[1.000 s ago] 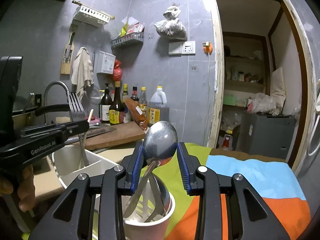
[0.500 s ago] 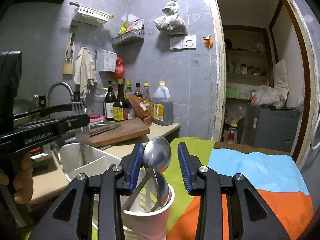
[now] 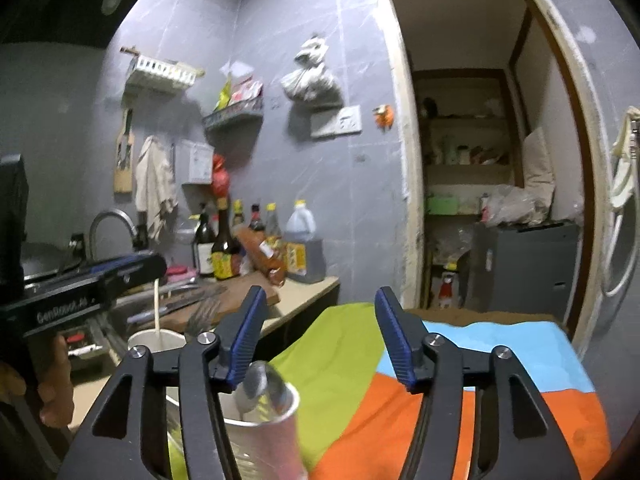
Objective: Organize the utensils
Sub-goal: 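Open both tools to drop the fork and spoon into the holder, then move both tools back down toward the remaining chopsticks and knife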
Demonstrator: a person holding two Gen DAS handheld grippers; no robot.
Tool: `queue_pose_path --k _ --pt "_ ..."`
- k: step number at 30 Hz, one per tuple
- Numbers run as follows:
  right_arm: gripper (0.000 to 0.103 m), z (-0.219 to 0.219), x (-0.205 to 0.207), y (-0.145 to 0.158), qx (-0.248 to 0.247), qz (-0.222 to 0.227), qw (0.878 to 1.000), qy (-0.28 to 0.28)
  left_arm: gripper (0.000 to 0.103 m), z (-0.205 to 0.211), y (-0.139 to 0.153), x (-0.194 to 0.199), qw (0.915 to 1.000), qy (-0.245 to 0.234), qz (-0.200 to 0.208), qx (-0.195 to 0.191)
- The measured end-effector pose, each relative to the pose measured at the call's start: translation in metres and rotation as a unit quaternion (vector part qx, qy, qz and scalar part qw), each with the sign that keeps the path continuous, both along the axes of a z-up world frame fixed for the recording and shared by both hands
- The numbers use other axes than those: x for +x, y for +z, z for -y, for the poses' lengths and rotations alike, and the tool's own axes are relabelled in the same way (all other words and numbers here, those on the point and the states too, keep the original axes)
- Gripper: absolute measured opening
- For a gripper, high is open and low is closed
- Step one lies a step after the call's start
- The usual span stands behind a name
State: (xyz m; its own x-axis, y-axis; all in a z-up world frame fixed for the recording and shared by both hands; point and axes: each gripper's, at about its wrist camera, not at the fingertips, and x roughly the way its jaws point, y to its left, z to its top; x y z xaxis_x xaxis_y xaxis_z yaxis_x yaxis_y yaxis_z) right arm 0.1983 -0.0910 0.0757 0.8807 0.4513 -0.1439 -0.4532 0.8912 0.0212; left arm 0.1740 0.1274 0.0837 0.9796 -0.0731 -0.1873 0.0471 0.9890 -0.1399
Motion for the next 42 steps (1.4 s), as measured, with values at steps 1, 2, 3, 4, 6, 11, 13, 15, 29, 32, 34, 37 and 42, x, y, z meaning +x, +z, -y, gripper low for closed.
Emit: queue_pose_path --k 1,2,3,4,6,11,13,15,29,32,34,37,42 --pt "0.064 0.006 -0.002 0.003 0.002 0.003 1.0 -0.006 0.054 0.004 0.002 -0.001 1.0 -0.003 0.002 0.0" --pt "0.067 0.012 -0.004 0.005 0.004 0.006 1.0 -0.01 0.057 0.008 0.003 -0.003 1.0 -0.005 0.004 0.002" --pt "0.071 0.019 -0.007 0.009 0.007 0.01 1.0 -0.016 0.062 0.012 0.004 -0.004 1.0 -0.008 0.006 0.002" --pt "0.074 0.025 -0.01 0.011 0.009 0.014 1.0 -0.02 0.068 0.018 0.005 -0.006 0.9999 -0.012 0.009 0.004" --pt "0.081 0.039 -0.016 0.016 0.01 0.022 0.999 -0.034 0.077 0.027 0.007 -0.008 0.9997 -0.02 0.012 0.008" --pt "0.099 0.072 -0.032 0.023 0.017 0.034 0.997 -0.063 0.09 0.053 0.009 -0.017 0.9986 -0.043 0.031 0.011" --pt "0.101 0.084 -0.038 0.025 0.012 0.035 0.997 -0.071 0.094 0.062 0.009 -0.019 0.998 -0.054 0.033 0.0" --pt "0.103 0.095 -0.045 0.027 0.001 0.039 0.996 -0.081 0.096 0.069 0.008 -0.021 0.9974 -0.063 0.031 -0.012" --pt "0.103 0.172 -0.077 0.013 -0.032 0.012 0.988 -0.149 0.097 0.138 -0.01 -0.024 0.9901 -0.138 -0.021 0.01" --pt "0.103 0.18 -0.074 0.003 -0.039 -0.009 0.987 -0.159 0.097 0.154 -0.019 -0.023 0.9881 -0.147 -0.036 0.026" --pt "0.103 0.184 -0.072 -0.004 -0.047 -0.021 0.985 -0.164 0.096 0.165 -0.026 -0.021 0.9863 -0.153 -0.049 0.036" --pt "0.103 0.19 -0.069 -0.014 -0.054 -0.039 0.984 -0.168 0.096 0.176 -0.037 -0.015 0.983 -0.163 -0.073 0.045" --pt "0.103 0.2 -0.06 -0.028 -0.057 -0.072 0.982 -0.164 0.096 0.186 -0.054 -0.006 0.9782 -0.171 -0.106 0.049"
